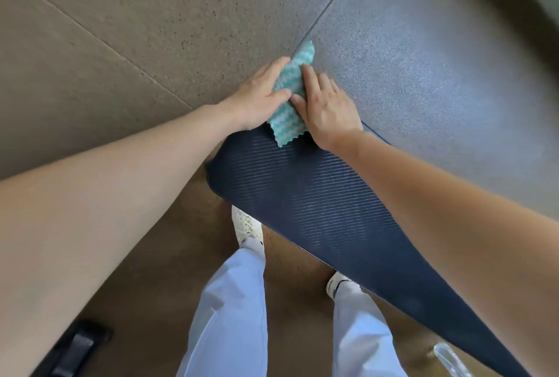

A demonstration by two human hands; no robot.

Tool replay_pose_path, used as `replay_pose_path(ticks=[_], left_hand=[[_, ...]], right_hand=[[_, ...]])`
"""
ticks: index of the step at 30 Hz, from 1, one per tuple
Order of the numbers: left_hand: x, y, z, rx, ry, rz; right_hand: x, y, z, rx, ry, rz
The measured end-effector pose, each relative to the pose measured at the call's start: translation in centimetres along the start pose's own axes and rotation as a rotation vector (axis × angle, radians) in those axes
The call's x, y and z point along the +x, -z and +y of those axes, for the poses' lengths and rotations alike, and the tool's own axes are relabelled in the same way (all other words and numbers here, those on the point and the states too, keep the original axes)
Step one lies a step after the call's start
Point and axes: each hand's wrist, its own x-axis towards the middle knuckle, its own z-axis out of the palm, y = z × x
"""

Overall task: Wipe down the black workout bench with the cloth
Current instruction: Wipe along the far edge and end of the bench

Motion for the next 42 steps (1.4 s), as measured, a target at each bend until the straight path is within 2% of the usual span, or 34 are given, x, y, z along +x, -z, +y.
replay_pose_path(ticks=[4, 7, 12, 16, 19, 21, 24, 26, 28, 34, 38, 42], left_hand=[[1.7, 0.7, 1.6, 0.158, -0.091, -0.045], [2.8, 0.8, 3.8, 0.429, -0.109, -0.129], [2.9, -0.6, 6.2, 0.792, -0.207, -0.205], [1.8, -2.3, 6.4, 0.968, -0.347, -0.212], [1.5, -1.9, 6.6, 0.922, -0.388, -0.249], [1.8, -0.8, 6.6, 0.806, -0.320, -0.190], [2.6, 0.8, 6.0, 0.732, -0.192, -0.112], [2.9, 1.1, 5.6, 0.736, -0.148, -0.131], [3.1, 0.7, 5.5, 0.750, -0.135, -0.127], [3.6, -1.4, 6.9, 0.980, -0.219, -0.183], [3.9, -3.6, 8.5, 1.021, -0.275, -0.295], [3.9, -7.6, 10.3, 1.023, -0.328, -0.312]], right_hand=[[-0.8, 0.1, 1.3, 0.096, -0.129, -0.057], [-1.6, 0.4, 2.6, 0.110, -0.212, -0.093], [-3.6, 0.2, 4.5, 0.151, -0.267, -0.125], [-5.8, 0.2, 6.0, 0.208, -0.282, -0.134], [-6.3, 0.9, 6.6, 0.178, -0.286, -0.170], [-5.6, 1.9, 6.4, 0.203, -0.284, -0.136], [-3.1, 3.3, 4.7, 0.375, -0.246, -0.055], [-1.6, 2.9, 3.4, 0.439, -0.213, -0.111], [-1.2, 1.4, 2.8, 0.372, -0.199, -0.167], [-3.3, -0.2, 4.8, 0.268, -0.196, -0.085], [-5.9, -0.6, 7.3, 0.269, -0.201, -0.092], [-9.3, -1.1, 10.7, 0.286, -0.228, -0.098]])
